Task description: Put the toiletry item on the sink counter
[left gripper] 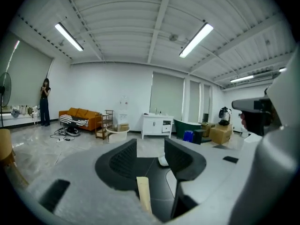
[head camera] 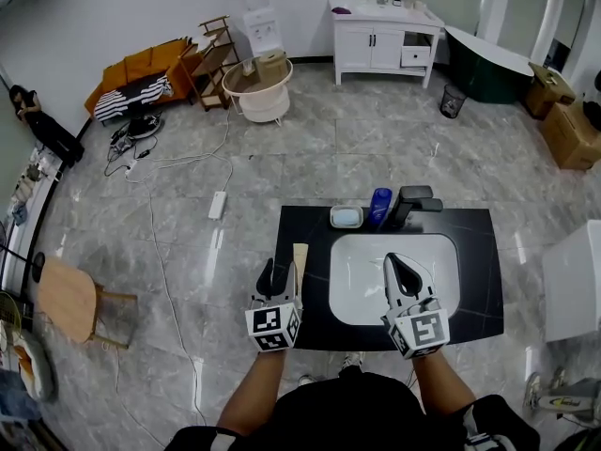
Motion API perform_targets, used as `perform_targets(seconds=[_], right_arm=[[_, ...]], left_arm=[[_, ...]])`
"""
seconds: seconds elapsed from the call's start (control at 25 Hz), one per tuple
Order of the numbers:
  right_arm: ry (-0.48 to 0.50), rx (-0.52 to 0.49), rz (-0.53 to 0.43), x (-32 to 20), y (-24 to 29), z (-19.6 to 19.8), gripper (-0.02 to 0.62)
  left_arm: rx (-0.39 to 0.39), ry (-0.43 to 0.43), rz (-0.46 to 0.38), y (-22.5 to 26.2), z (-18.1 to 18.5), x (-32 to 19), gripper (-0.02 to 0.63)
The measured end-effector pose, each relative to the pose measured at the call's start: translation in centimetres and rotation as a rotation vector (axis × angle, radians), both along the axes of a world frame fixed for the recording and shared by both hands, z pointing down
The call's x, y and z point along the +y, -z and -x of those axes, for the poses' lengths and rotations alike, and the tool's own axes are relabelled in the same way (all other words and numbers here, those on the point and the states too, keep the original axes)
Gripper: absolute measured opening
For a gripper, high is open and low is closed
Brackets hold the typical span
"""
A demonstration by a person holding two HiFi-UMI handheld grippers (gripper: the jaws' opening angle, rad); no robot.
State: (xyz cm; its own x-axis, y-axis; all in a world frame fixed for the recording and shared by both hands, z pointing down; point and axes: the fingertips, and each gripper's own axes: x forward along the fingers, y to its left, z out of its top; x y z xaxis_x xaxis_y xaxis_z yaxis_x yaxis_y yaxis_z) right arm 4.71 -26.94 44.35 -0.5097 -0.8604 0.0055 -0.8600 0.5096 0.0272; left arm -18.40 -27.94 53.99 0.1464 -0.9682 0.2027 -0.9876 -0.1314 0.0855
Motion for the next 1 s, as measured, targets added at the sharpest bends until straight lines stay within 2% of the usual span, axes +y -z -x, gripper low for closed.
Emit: perform_targets(seconds=[0.24, 0.48, 1.0], right_arm=[[0.013, -0.013, -0.005, 0.5, 0.2, 1.0, 0.005], [0.014, -0.025, -0.005, 1.0, 0.2, 1.3, 0.006], [0.055, 0.03, -0.033, 2.3, 0.3, 3.0, 0.005]], left_arm=[[-0.023, 0.002, -0.126, 5.9, 0.1, 1.4, 0.156], [-0.049, 0.005, -0.146, 6.9, 0.2, 2.6, 0.012], [-0.063, -0.039, -0.12, 5.7, -0.3, 4.6, 0.012]])
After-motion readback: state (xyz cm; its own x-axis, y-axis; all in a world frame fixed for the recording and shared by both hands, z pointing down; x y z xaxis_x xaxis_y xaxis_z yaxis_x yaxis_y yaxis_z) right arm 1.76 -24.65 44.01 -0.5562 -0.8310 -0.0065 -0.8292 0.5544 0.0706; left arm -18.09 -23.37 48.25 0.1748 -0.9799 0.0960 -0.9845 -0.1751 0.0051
